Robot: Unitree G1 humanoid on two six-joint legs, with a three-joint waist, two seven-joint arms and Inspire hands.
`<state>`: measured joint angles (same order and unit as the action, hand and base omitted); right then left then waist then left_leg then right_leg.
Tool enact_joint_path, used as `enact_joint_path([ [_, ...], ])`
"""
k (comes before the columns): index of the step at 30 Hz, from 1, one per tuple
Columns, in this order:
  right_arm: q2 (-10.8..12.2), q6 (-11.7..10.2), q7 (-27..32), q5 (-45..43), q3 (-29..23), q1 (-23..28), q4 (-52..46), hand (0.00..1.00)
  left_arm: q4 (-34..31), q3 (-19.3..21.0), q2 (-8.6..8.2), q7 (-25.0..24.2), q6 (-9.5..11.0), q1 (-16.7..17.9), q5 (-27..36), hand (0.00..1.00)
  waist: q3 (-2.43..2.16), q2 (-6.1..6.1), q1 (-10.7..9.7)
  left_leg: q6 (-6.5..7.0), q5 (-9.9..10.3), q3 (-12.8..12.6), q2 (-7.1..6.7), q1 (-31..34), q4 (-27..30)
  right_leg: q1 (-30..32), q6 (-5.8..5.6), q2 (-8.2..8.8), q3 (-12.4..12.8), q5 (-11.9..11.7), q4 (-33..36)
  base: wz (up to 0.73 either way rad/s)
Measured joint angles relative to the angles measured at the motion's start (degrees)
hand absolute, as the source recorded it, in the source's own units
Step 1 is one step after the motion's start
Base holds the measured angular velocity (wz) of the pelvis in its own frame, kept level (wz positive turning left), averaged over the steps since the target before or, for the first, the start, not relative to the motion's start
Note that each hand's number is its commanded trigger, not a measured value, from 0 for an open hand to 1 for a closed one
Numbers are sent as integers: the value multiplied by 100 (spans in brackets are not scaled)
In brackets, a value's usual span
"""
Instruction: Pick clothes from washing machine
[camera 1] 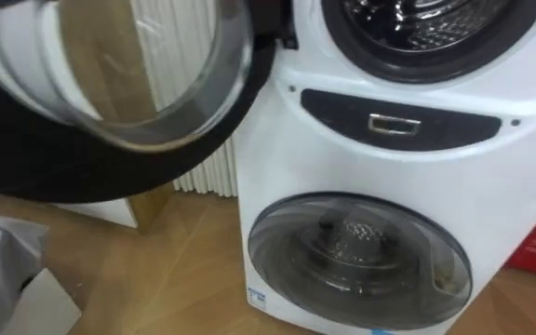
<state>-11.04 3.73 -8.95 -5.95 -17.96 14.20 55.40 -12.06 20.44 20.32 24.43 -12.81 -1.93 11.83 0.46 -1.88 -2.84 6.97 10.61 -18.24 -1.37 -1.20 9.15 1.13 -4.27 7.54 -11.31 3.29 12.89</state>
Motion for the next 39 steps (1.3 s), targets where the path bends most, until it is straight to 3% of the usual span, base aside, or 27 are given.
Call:
enact_joint_path([
  [2,12,35,20,171,58,5,-2,0,-202,-95,-106,-213,-5,83,122,0,-10,-29,11,50,33,-271,6,-57,-45,76,8,-22,-56,0,121,12],
  [5,29,214,18,465,198,32,-68,0,-495,-223,-132,-533,-58,156,626,0,-22,-53,9,89,81,-748,46,-43,-47,215,33,-134,-52,18,234,17],
  [7,29,282,6,586,221,41,-98,0,-550,-367,-132,-825,-61,155,678,0,-32,-80,16,9,126,-859,58,-45,-49,225,68,-248,-88,41,294,19],
  [8,29,345,7,635,228,46,-181,0,-554,-471,-137,-975,-79,157,677,0,-47,-110,49,-179,191,-866,67,-49,-21,225,118,-342,-148,56,311,0],
  [9,29,365,13,725,273,44,-252,0,-551,-569,-161,-1124,-108,161,680,0,-64,-100,99,-796,271,-831,63,-35,150,230,237,-425,-162,73,295,0],
  [10,30,365,19,791,302,43,-260,0,-550,-642,-175,-1211,-110,153,680,0,-97,-14,149,-1039,266,-627,41,48,381,249,294,-398,-132,36,295,10],
  [11,49,358,8,828,292,66,-237,0,-580,-942,-103,-1393,-120,10,687,0,-48,141,305,-585,533,327,115,478,1344,486,220,-256,27,46,687,26],
  [12,-4,356,10,860,222,29,-241,0,-803,-1104,-70,-1634,-113,-68,754,0,-70,-55,287,-416,1132,669,223,827,1910,748,19,-255,162,298,1056,20],
  [13,-3,357,27,848,229,-13,-266,0,-858,-1118,-96,-1736,-111,-49,776,0,-90,-18,291,-338,1130,519,218,845,1919,797,-67,-193,134,392,1153,-18],
  [14,-13,370,14,859,233,-19,-390,0,-870,-1139,-174,-1862,-118,41,793,0,-122,-38,337,-351,1063,221,225,607,1617,733,-42,-146,-4,503,1153,-56],
  [15,-12,371,10,870,300,-23,-486,0,-866,-1174,-173,-1967,-195,100,820,0,-123,-110,310,-631,885,-5,221,239,1140,566,47,-221,-179,560,995,-65],
  [16,-9,390,16,984,477,-23,-514,0,-853,-1265,-147,-2103,-222,134,882,0,-232,-18,277,-1412,588,-51,137,49,867,471,185,-182,-290,551,773,-33],
  [17,3,391,7,1042,551,-24,-514,0,-862,-1367,-84,-2204,-218,83,890,0,-203,143,288,-1117,553,78,125,153,1029,480,147,-85,-286,538,821,0],
  [18,35,384,-3,1109,544,3,-476,0,-925,-1743,164,-2458,-180,-188,896,0,-146,137,250,-608,798,514,361,330,1374,549,26,148,-309,537,1052,12],
  [19,11,386,13,1114,545,-14,-434,0,-1041,-1835,199,-2584,-161,-190,892,0,-150,99,186,-363,994,381,352,406,1477,537,-78,222,-335,588,1100,-15],
  [20,18,375,70,1113,568,-43,-459,0,-1098,-1945,132,-2766,-166,-83,908,0,-150,86,137,-236,1020,46,391,319,1490,364,-177,327,-331,645,955,-42],
  [21,-6,336,82,1141,643,-40,-507,0,-1121,-2003,6,-2889,-186,-77,1068,0,-144,34,87,-194,983,-172,383,99,1218,177,-189,332,-402,652,758,-54],
  [23,-34,322,130,1244,884,-34,-507,0,-1298,-2128,26,-3131,-169,-74,1250,0,-129,-15,67,-90,882,-468,347,-108,952,12,-189,222,-437,645,453,-65],
  [24,-34,303,130,1256,1007,-52,-508,0,-1370,-2194,14,-3295,-169,-71,1358,0,-106,-60,21,-90,867,-592,340,-148,915,-124,-175,123,-413,586,191,-81],
  [26,-26,211,131,1294,1118,-79,-509,0,-1396,-2239,-60,-3542,-167,-72,1541,0,-113,-70,-53,-93,863,-667,279,-152,845,-234,-143,18,-348,272,-91,-60],
  [28,-53,181,166,1373,1196,-145,-509,0,-1396,-2335,-93,-3705,-168,-67,1745,0,-78,-153,-65,-79,843,-672,237,-157,781,-251,-272,-12,-297,210,-307,-59],
  [29,-48,182,183,1422,1273,-187,-484,0,-1396,-2386,-95,-3803,-169,-63,1783,0,-63,-161,-78,-107,760,-642,217,-182,678,-203,-252,-64,-270,191,-349,-49],
  [33,-52,184,202,1498,1361,-253,-540,0,-1400,-2449,-97,-3992,-166,16,1912,0,-61,-125,-124,-306,520,-373,213,-475,205,-229,-92,-179,-185,218,-412,-35],
  [36,-69,185,258,1516,1552,-308,-810,0,-1392,-2454,-106,-4087,-91,172,1994,0,-26,-71,-154,-430,439,-23,265,-616,93,-322,-13,-287,-159,265,-410,-11],
  [39,-72,111,267,1567,1681,-442,-869,0,-1346,-2542,-171,-4146,-90,286,2001,0,-8,-36,-182,-472,413,132,333,-654,37,-348,41,-380,-200,299,-419,7],
])
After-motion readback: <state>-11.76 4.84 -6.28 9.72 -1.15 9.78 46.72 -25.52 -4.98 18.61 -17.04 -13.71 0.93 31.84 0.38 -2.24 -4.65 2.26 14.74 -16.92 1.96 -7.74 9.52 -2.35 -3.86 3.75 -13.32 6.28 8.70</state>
